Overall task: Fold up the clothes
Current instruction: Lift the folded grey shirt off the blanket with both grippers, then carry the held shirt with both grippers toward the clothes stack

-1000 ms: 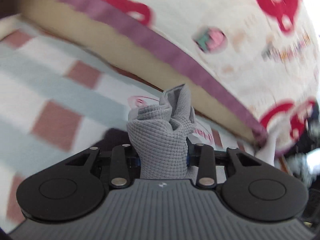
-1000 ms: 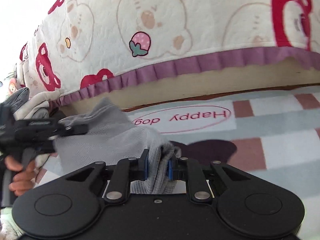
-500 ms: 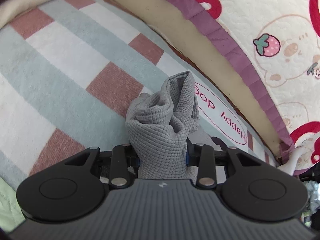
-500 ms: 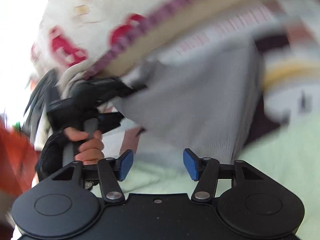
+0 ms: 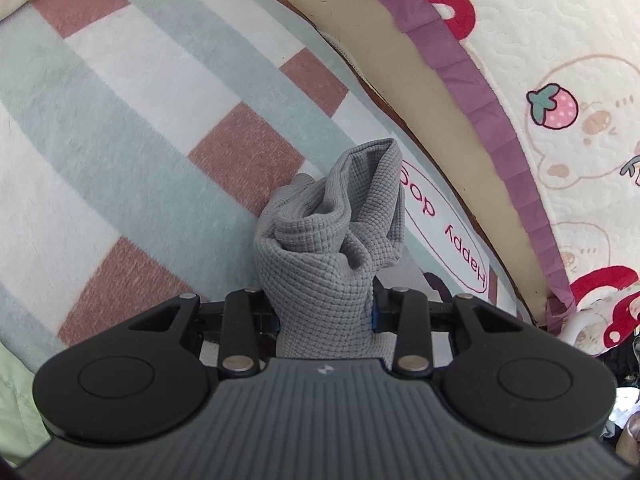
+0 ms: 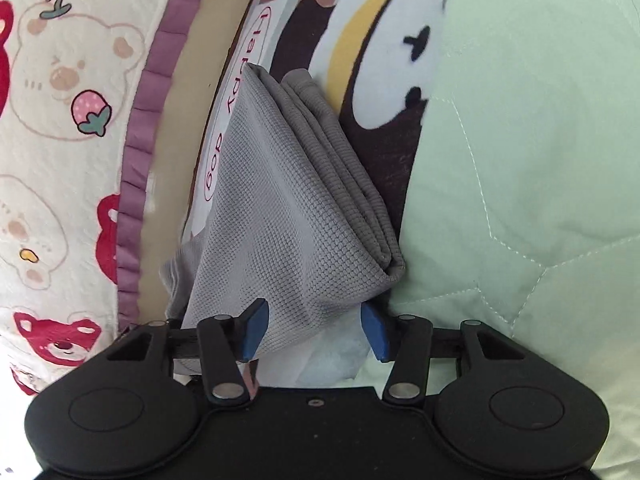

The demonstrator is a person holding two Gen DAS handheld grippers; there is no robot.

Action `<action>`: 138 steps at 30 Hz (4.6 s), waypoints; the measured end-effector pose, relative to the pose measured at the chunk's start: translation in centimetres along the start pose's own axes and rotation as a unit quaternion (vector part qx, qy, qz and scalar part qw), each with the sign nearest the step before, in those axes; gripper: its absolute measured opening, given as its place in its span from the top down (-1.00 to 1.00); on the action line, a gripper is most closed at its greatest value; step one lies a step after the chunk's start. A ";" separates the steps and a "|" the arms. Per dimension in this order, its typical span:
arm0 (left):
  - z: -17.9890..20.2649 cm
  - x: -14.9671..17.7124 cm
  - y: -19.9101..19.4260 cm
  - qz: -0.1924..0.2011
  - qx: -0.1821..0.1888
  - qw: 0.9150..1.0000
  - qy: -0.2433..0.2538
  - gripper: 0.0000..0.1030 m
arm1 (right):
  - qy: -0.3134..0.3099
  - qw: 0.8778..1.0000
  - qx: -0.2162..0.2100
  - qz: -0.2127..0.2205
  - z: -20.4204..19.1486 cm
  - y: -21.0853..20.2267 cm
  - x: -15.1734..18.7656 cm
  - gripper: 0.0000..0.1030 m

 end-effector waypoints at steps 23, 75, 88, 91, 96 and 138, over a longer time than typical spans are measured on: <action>-0.7 1.2 -0.4 -0.032 -0.022 0.999 0.008 0.31 | -0.272 0.961 0.041 0.019 -1.0 -3.2 -5.1 -0.23; 9.8 -15.8 -35.0 0.373 -0.127 0.896 0.203 0.39 | -0.841 0.467 -0.248 0.118 -46.9 -7.1 13.6 0.56; -4.1 -22.0 -38.0 0.447 -0.194 0.873 0.021 0.38 | -0.835 0.456 -0.304 -0.039 -57.1 9.8 29.7 0.43; -8.6 -20.4 -35.5 0.460 -0.155 0.874 -0.030 0.35 | -0.813 0.524 -0.255 -0.008 -54.3 14.1 29.4 0.50; -10.3 -19.7 -35.5 0.485 -0.130 0.864 -0.034 0.29 | -0.693 0.666 -0.274 -0.007 -52.1 12.1 24.7 0.00; -6.4 -16.5 -37.9 0.529 -0.089 0.843 -0.047 -0.02 | -0.654 0.698 -0.259 -0.132 -51.4 16.0 24.8 0.64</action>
Point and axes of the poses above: each gripper's, at about its wrist camera, not at the fingertips, and y roughly the way its jaws point, z to its right, x to its underside, the point moved 7 cm from there along y, roughly the way its jaws point, and after that the axes turned 5 degrees about x, right-handed, at the moved point
